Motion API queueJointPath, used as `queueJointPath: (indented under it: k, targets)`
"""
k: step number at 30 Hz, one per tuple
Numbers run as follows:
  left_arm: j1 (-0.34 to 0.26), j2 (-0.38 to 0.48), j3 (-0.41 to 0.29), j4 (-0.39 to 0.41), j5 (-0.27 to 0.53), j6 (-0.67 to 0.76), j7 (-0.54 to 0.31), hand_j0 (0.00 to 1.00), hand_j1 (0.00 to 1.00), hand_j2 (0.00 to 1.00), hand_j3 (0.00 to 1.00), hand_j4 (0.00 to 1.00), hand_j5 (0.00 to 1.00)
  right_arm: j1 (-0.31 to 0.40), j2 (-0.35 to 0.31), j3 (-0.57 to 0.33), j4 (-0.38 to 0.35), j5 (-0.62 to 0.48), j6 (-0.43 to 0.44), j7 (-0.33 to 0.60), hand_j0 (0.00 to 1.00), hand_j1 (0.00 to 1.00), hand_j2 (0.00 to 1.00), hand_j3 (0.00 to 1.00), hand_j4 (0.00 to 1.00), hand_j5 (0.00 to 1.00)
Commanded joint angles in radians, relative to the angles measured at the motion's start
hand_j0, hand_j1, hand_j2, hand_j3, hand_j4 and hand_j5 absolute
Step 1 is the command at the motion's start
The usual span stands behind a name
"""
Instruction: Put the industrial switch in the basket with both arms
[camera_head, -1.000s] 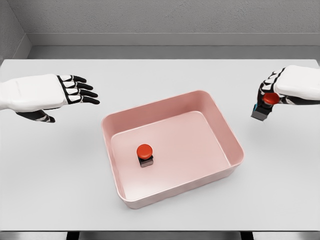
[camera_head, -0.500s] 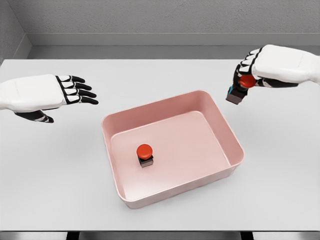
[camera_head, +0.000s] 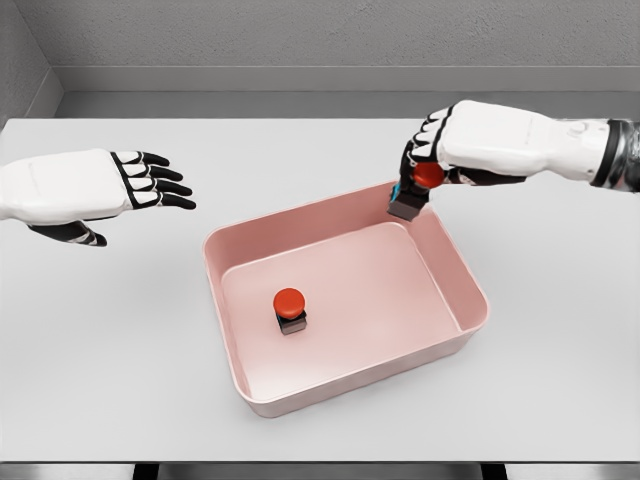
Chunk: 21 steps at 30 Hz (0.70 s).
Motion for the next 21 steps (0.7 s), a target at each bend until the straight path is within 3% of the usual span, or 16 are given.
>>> queueJointPath:
  k: [1,10,11,13,15,21]
  targets:
    - [0.000,0.001,0.001,0.000,0.006,0.001,0.000,1.00,1.00,1.00,1.00,1.00,1.00,-0.002,0.029,0.023,-0.002,-0.008,0.002,0.000,0.49,0.49,0.49,0.49,0.49,0.49]
    - [0.003,0.001,0.001,0.000,0.003,0.001,0.000,1.00,1.00,1.00,1.00,1.00,1.00,-0.017,0.048,0.105,-0.003,-0.008,0.002,0.005,0.50,0.50,0.50,0.50,0.50,0.50]
    - [0.003,0.001,0.003,0.000,0.003,0.001,0.000,1.00,1.00,1.00,1.00,1.00,1.00,-0.023,0.048,0.105,-0.003,-0.008,0.002,0.003,0.68,0.68,0.68,0.68,0.68,0.68]
    - [0.002,0.001,0.004,0.000,0.003,0.001,0.000,1.00,1.00,1.00,1.00,1.00,1.00,-0.028,0.048,0.103,-0.003,-0.008,0.002,0.001,0.91,0.91,0.91,0.91,0.91,0.91]
    - [-0.002,0.001,0.006,0.000,0.003,0.001,0.000,1.00,1.00,1.00,1.00,1.00,1.00,-0.041,0.061,0.103,-0.003,-0.008,0.002,0.005,0.99,0.99,0.99,0.99,0.99,0.99]
    - [-0.002,0.002,0.004,0.000,0.003,0.001,-0.001,1.00,1.00,1.00,1.00,1.00,1.00,-0.061,0.079,0.106,-0.005,-0.008,0.002,0.008,1.00,1.00,1.00,1.00,1.00,1.00]
